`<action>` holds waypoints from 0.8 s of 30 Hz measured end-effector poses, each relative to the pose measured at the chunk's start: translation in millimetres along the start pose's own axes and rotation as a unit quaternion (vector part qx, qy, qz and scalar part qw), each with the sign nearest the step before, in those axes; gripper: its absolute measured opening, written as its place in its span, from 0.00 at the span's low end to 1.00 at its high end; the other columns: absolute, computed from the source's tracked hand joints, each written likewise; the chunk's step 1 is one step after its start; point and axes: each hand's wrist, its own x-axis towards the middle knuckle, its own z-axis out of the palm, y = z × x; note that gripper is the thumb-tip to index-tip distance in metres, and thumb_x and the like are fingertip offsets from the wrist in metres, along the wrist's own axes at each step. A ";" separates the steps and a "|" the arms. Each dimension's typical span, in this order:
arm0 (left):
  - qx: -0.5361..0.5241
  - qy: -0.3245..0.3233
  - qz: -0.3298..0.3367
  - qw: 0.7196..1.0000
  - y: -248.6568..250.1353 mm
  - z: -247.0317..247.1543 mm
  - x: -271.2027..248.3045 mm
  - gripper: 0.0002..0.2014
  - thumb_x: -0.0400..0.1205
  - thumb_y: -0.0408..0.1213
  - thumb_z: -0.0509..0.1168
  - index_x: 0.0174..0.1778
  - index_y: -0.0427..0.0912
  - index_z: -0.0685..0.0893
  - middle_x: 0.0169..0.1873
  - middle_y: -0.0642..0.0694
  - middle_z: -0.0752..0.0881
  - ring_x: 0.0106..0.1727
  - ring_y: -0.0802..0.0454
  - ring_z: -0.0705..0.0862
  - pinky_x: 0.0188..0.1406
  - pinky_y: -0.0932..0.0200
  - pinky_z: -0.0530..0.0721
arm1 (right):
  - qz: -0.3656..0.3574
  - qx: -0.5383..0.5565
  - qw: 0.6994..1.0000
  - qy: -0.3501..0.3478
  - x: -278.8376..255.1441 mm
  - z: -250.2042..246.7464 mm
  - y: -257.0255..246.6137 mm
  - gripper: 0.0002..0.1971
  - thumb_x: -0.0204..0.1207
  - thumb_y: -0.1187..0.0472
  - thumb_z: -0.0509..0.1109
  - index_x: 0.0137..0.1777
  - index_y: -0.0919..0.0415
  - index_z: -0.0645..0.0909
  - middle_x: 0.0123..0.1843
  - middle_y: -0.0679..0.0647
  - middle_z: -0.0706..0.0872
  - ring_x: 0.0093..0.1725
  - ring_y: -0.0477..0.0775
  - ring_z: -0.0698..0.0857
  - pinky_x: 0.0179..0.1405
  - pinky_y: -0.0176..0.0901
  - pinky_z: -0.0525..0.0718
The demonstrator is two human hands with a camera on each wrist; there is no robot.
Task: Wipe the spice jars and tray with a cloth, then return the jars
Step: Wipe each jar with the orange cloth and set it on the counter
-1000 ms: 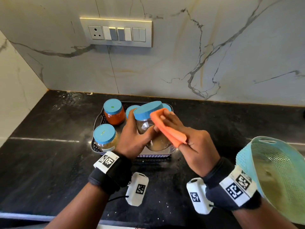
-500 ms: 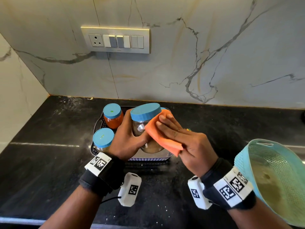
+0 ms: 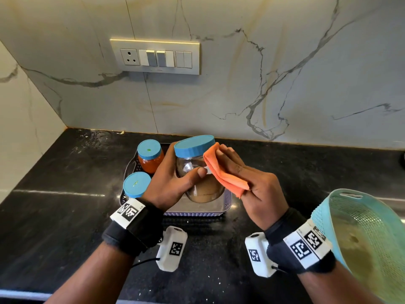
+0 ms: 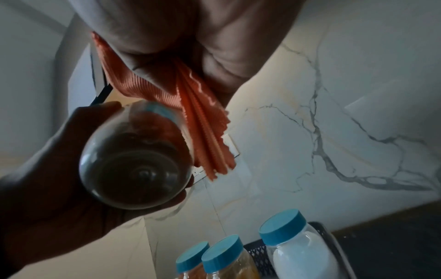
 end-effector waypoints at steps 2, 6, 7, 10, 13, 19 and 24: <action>0.006 0.002 -0.006 1.000 3.5 2.0 1.4 0.44 0.64 0.68 0.77 0.72 0.52 0.72 0.57 0.68 0.88 0.61 0.65 0.86 0.54 0.69 0.84 | 0.006 0.014 1.000 0.012 4.2 2.7 -1.8 0.26 0.80 0.72 0.69 0.78 0.65 0.74 0.81 0.57 0.74 0.82 0.53 0.72 0.75 0.58 0.79; 0.009 0.014 0.003 1.000 2.2 -0.1 7.8 0.35 0.66 0.58 0.76 0.68 0.54 0.75 0.58 0.63 0.89 0.61 0.64 0.87 0.56 0.66 0.85 | -0.015 0.017 0.999 0.030 6.7 9.9 -12.4 0.23 0.82 0.65 0.67 0.78 0.63 0.75 0.82 0.57 0.72 0.80 0.54 0.75 0.70 0.50 0.84; 0.001 0.024 0.001 1.000 0.7 -1.5 8.7 0.35 0.66 0.59 0.76 0.68 0.54 0.76 0.59 0.58 0.89 0.62 0.61 0.87 0.58 0.62 0.86 | -0.022 0.000 0.999 0.032 4.9 11.3 -14.2 0.24 0.82 0.64 0.67 0.78 0.62 0.74 0.82 0.57 0.71 0.79 0.54 0.76 0.67 0.46 0.86; -0.014 0.049 -0.006 0.999 -0.2 -5.8 9.3 0.33 0.67 0.57 0.72 0.68 0.48 0.77 0.58 0.51 0.89 0.60 0.59 0.88 0.58 0.61 0.86 | -0.065 -0.056 0.996 0.001 -6.4 14.8 -12.6 0.25 0.80 0.66 0.70 0.77 0.61 0.74 0.83 0.59 0.70 0.82 0.57 0.71 0.74 0.43 0.80; -0.003 0.044 -0.005 0.999 0.9 -6.3 6.4 0.33 0.67 0.58 0.70 0.67 0.47 0.75 0.56 0.52 0.88 0.56 0.65 0.88 0.52 0.69 0.84 | -0.059 -0.049 0.997 -0.028 -10.8 11.6 -7.3 0.27 0.78 0.71 0.73 0.77 0.62 0.75 0.83 0.60 0.71 0.84 0.57 0.68 0.77 0.45 0.77; 0.003 0.048 -0.024 0.999 11.4 -1.8 9.1 0.34 0.69 0.58 0.72 0.69 0.46 0.78 0.57 0.52 0.89 0.60 0.57 0.88 0.60 0.54 0.88 | -0.048 -0.039 0.998 0.021 19.3 7.2 -13.9 0.27 0.79 0.68 0.74 0.78 0.63 0.74 0.81 0.59 0.73 0.81 0.52 0.72 0.76 0.40 0.77; -0.041 0.100 -0.011 0.994 15.5 -11.3 11.7 0.39 0.70 0.58 0.74 0.71 0.36 0.74 0.61 0.33 0.88 0.65 0.34 0.87 0.68 0.28 0.80 | -0.059 -0.091 0.994 0.006 -8.0 16.4 -16.5 0.25 0.80 0.64 0.67 0.78 0.61 0.74 0.82 0.57 0.71 0.81 0.51 0.73 0.66 0.36 0.83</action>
